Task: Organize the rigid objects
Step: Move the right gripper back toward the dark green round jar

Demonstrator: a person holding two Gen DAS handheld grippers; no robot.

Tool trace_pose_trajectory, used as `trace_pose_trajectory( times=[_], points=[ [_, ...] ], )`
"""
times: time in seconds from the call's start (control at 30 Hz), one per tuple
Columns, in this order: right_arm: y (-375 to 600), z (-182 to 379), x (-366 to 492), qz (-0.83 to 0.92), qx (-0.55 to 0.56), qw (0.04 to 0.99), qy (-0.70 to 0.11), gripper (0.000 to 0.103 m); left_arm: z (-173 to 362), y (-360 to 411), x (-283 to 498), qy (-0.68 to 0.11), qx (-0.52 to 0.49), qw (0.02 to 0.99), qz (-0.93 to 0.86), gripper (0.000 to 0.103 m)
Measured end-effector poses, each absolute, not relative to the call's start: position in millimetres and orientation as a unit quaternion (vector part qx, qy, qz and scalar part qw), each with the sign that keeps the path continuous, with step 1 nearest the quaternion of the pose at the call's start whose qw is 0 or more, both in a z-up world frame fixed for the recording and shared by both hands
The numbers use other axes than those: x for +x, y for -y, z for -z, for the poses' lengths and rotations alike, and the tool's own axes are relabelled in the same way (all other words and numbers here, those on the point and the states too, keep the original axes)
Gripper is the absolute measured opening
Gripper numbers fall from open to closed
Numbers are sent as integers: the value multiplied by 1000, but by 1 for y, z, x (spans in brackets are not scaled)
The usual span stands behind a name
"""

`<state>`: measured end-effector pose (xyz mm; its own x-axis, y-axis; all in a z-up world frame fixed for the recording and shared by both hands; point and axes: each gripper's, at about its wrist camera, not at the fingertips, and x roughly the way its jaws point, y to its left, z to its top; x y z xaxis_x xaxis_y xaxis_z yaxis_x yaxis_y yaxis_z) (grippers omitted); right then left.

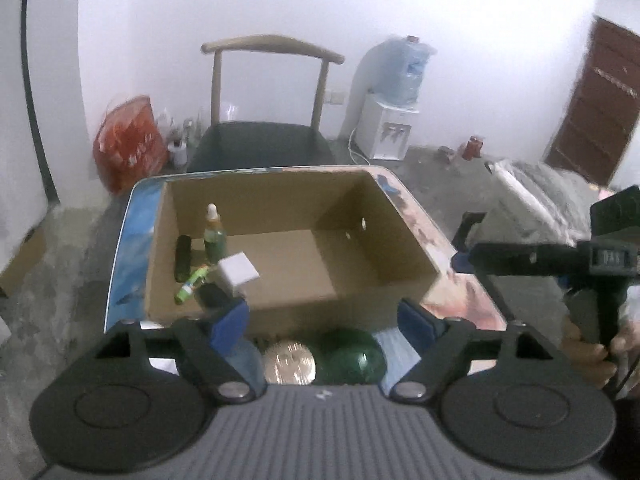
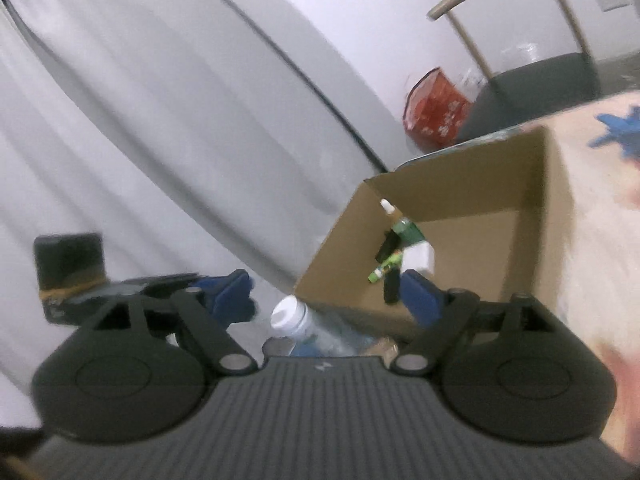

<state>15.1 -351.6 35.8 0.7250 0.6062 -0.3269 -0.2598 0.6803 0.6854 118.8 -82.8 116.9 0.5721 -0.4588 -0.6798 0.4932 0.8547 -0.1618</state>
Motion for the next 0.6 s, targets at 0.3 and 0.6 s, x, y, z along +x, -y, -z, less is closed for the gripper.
trace_pose_trajectory(
  times=[0.3,0.6],
  points=[
    [337,41,-45,-168,346,872,-304,91,-46,120,81,-413,62,872,256,86],
    [315,68,-11,-156,285,885,-334,91,8,162,90,-441,127,847,268,88]
  ],
)
